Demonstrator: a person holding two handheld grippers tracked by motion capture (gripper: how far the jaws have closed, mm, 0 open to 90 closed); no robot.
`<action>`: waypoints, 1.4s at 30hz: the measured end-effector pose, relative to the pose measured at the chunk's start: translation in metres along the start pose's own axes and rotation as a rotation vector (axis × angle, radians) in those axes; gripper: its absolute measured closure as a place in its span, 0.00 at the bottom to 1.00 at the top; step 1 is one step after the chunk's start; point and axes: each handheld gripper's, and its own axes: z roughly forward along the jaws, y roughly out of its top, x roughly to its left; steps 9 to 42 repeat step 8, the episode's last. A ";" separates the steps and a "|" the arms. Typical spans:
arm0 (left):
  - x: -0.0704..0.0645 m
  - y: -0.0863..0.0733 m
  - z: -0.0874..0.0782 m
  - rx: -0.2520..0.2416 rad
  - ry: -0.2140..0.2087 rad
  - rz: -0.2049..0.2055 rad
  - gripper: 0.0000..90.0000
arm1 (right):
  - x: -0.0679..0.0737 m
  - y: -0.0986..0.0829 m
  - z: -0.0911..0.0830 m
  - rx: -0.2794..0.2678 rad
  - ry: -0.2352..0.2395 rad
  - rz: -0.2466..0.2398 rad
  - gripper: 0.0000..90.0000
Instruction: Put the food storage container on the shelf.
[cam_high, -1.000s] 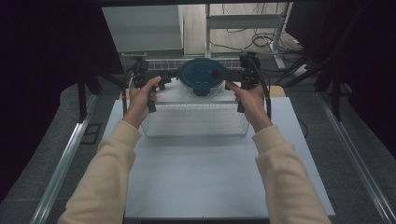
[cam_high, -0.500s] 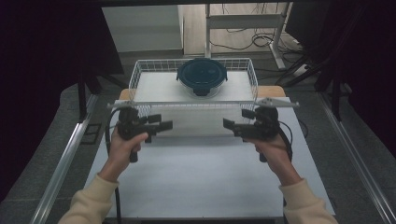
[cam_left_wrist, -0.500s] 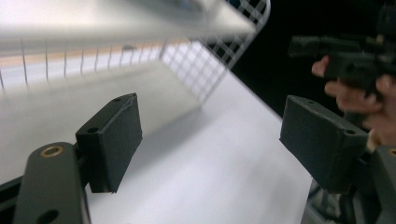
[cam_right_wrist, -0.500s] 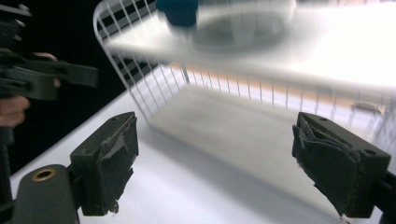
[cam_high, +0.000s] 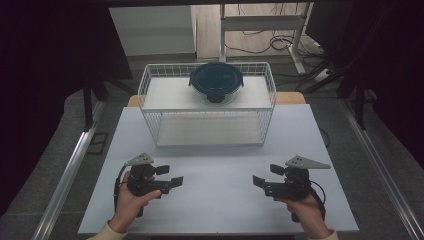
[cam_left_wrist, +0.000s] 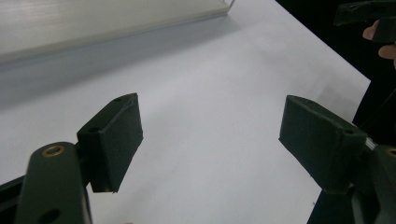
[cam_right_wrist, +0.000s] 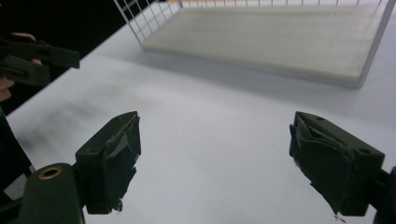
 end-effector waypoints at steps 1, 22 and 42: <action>0.000 -0.001 -0.001 -0.002 0.006 0.004 0.23 | 0.000 -0.003 0.002 0.010 -0.006 -0.007 0.18; 0.001 -0.003 0.001 -0.032 0.064 0.022 0.22 | 0.000 -0.009 0.009 0.016 -0.051 -0.059 0.18; 0.001 -0.003 0.001 -0.032 0.064 0.022 0.22 | 0.000 -0.009 0.009 0.016 -0.051 -0.059 0.18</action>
